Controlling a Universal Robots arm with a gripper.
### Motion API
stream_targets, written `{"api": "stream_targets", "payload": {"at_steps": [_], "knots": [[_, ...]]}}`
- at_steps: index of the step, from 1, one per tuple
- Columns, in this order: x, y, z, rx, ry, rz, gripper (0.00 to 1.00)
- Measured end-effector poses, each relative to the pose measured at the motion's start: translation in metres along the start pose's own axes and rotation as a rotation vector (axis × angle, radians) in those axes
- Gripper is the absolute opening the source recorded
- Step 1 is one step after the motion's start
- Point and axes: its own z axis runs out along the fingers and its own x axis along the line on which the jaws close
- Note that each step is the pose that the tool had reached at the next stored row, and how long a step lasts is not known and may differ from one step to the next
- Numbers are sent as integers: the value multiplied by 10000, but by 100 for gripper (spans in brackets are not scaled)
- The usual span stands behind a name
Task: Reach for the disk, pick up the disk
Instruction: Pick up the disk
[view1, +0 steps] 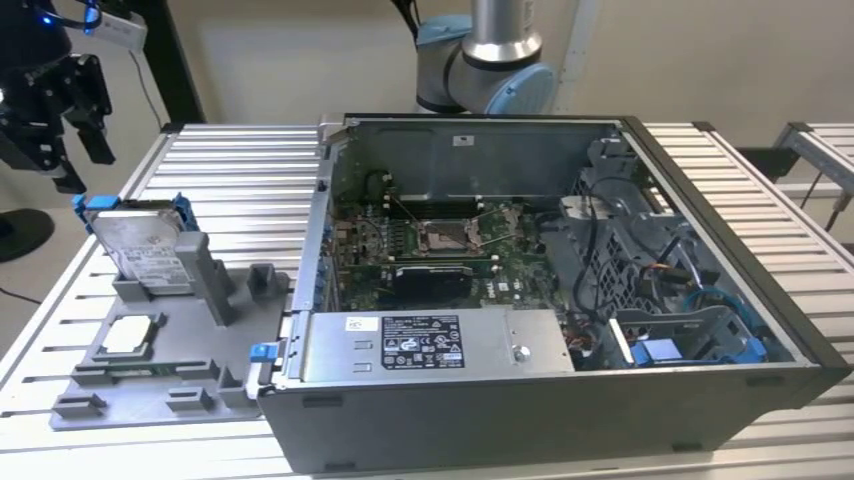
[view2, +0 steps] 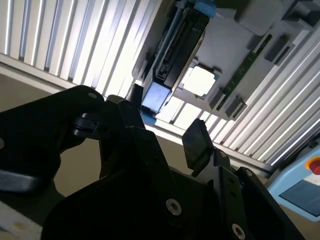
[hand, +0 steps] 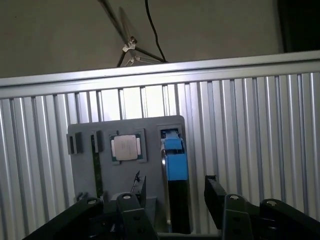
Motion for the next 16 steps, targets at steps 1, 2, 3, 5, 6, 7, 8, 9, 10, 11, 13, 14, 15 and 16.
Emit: {"api": "stream_targets", "payload": {"at_steps": [1,2,3,5,6,7,8,9,10,11,13,14,15,16], "knots": [[1,8,10,52,-4,-33,100],[1,15,23,108,-9,-66,100],[2,22,34,154,-13,-99,100],[3,31,59,230,-19,-218,100],[4,33,71,255,-21,-303,100],[4,33,82,266,-20,-429,100],[4,35,95,266,-18,-601,100],[4,36,106,266,-15,-769,100],[3,36,115,267,-13,-941,100],[3,35,122,267,-11,-1122,100],[4,38,141,267,-6,-1446,100],[4,38,152,269,-6,-1572,100],[4,39,164,268,-5,-1660,100],[4,39,177,265,-4,-1710,100]]}}
